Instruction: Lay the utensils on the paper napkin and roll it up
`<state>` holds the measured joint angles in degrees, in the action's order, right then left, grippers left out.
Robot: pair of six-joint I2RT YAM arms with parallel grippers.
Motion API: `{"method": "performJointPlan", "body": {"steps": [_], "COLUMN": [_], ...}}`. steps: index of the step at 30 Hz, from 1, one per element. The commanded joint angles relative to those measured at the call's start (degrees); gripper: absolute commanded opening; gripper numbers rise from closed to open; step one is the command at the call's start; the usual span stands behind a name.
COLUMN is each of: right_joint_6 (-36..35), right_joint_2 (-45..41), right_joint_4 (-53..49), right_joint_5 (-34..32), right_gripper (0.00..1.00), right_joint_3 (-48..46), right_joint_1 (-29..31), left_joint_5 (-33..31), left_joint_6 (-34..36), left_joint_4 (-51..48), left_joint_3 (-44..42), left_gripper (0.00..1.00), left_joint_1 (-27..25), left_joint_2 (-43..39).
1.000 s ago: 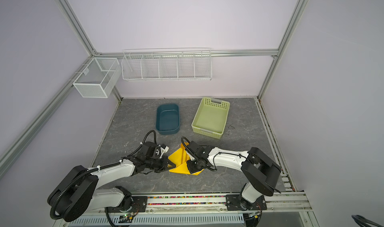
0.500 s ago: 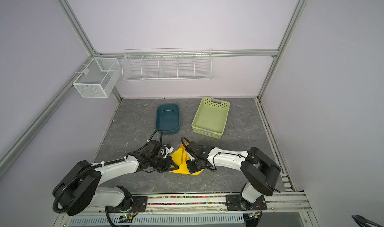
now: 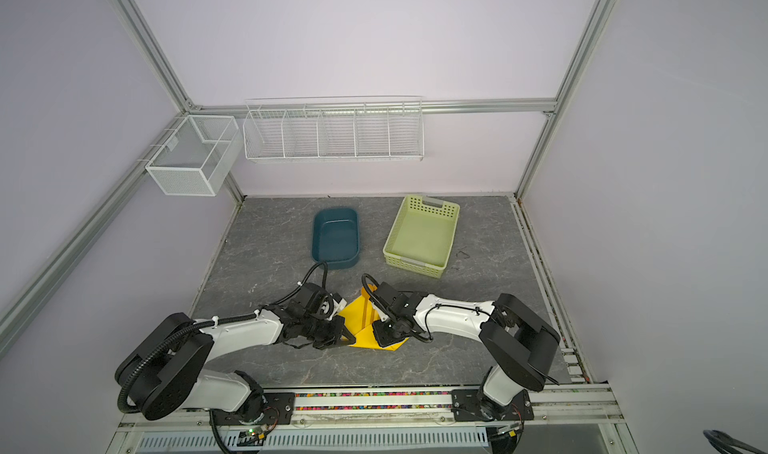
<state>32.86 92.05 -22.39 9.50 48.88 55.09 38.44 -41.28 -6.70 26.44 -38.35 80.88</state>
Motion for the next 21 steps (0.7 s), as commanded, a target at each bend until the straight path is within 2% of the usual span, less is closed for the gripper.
{"method": "performJointPlan", "body": {"steps": [1, 11, 15, 17, 21], "right_joint_6": [-0.8, -1.5, -1.3, -1.2, -1.2], "right_joint_2": [1.0, 1.6, 0.9, 0.7, 0.5], "right_joint_4": [-0.6, -0.4, -0.9, -1.0, -1.2], "right_joint_5": [0.3, 0.9, 0.5, 0.3, 0.2], "right_gripper": [0.23, 0.22, 0.22, 0.22, 0.22], "right_joint_3": [1.1, 1.1, 1.0, 0.8, 1.0], "right_joint_1": [-0.3, -0.3, -0.3, -0.3, -0.3], "left_joint_5": [-0.2, -1.2, -7.8, -9.6, -8.8], "left_joint_6": [0.1, -1.0, 0.3, 1.1, 2.2], "left_joint_4": [-0.7, -1.4, -7.8, -10.1, -10.3], "left_joint_3": [-1.3, -1.2, 2.9, 4.3, 4.8], "left_gripper": [0.02, 0.02, 0.05, 0.10, 0.16], "left_joint_1": [-0.5, -0.8, -0.8, -0.8, -0.8], "left_joint_2": [-1.3, -4.1, -9.1, -9.8, -7.3]}}
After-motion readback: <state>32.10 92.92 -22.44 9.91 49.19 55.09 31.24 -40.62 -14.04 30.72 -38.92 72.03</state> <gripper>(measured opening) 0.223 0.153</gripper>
